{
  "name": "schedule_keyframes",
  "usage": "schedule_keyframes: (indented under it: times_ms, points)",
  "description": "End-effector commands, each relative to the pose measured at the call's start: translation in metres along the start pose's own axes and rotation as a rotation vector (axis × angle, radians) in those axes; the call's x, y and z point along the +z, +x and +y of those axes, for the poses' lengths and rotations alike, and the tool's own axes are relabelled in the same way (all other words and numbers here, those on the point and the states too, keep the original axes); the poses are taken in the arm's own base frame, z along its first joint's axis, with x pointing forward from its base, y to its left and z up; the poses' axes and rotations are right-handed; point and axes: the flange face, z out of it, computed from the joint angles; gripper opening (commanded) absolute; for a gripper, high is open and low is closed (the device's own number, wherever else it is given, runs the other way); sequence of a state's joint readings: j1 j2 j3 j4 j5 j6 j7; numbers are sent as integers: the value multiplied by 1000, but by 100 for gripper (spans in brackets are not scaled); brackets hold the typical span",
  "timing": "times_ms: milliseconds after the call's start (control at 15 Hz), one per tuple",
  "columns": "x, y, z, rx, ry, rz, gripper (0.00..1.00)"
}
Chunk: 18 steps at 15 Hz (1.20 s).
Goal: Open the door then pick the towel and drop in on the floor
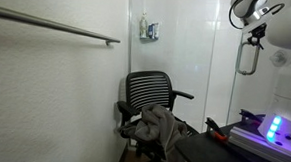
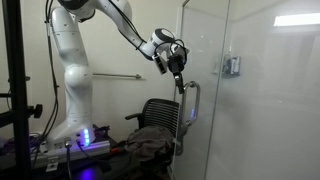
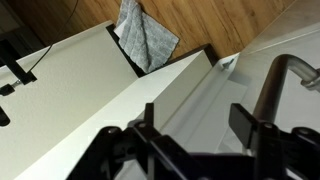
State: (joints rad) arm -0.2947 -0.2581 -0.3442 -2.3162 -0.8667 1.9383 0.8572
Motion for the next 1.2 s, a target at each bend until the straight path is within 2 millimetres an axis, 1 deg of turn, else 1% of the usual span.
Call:
schedule_keyframes:
  times_ms: [0,133,200,267,467,533,667,733,800,867,933,1000,1067,1133]
  points:
    - [-8,-28,-38,-149,10,7,99]
    - [-19,-42,-29,-142,10,21,100]
    - [-21,-43,-24,-138,-25,35,100]
    - [0,1,1,2,-3,-5,100]
    - [0,0,1,1,-2,-4,100]
    - [7,9,6,-15,29,-70,100]
    - [-1,-3,16,-108,51,-16,100]
    - [-7,-15,21,-137,34,36,100]
    - [-10,-23,26,-134,26,50,100]
    - [-12,-30,29,-139,19,57,100]
    - [-15,-36,28,-190,6,79,100]
    - [-19,-30,33,-214,-8,138,100]
    - [-13,-15,12,-148,-13,66,100]
    - [-18,-19,22,-167,-14,96,100]
